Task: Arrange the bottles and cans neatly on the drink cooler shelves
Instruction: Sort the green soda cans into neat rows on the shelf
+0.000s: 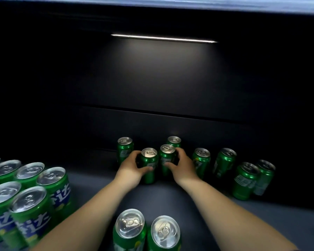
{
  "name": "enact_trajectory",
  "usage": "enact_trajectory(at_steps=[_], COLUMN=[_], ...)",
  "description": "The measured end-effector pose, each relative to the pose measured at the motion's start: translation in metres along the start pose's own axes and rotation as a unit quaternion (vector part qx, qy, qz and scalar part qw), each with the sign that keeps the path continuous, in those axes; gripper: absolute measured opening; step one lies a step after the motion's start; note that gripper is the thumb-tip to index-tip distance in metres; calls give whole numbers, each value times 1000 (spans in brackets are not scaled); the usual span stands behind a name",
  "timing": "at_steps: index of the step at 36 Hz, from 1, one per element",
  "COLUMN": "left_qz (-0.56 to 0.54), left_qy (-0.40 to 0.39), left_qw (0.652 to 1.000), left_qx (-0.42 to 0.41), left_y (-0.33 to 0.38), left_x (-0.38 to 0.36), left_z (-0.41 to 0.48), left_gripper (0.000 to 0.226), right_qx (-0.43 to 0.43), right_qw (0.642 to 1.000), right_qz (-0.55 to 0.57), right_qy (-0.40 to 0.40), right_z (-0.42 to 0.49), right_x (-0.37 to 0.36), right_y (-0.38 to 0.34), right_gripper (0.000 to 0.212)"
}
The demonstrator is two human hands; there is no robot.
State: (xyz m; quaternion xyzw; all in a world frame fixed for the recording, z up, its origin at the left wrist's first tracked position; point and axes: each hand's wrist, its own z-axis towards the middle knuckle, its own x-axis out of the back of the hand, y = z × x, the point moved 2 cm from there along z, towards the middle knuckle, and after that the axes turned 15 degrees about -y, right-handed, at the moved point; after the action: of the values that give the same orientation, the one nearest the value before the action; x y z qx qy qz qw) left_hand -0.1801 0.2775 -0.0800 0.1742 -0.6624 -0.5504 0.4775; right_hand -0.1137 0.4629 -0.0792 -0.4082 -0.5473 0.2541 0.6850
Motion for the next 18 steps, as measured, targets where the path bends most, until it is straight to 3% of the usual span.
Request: enact_trajectory(at_steps=[7,12,18], left_qz=[-35,-99,-104], left_qy=[-69,-163,-240], left_qw=[996,980,962], left_qx=[-39,-49,-78], left_y=[-9,-10,-7], left_x=[10,12,20], left_z=[-29,-54,-80], left_gripper=[63,58,56], right_qx=[30,54,60], right_qw=[998,990,986], right_qz=[47,112,121], right_qy=[-18,-59,-95], right_z=[-43,-88,-135], right_x=[0,3,5], right_y=[14,13,8], right_gripper=[57,59,58])
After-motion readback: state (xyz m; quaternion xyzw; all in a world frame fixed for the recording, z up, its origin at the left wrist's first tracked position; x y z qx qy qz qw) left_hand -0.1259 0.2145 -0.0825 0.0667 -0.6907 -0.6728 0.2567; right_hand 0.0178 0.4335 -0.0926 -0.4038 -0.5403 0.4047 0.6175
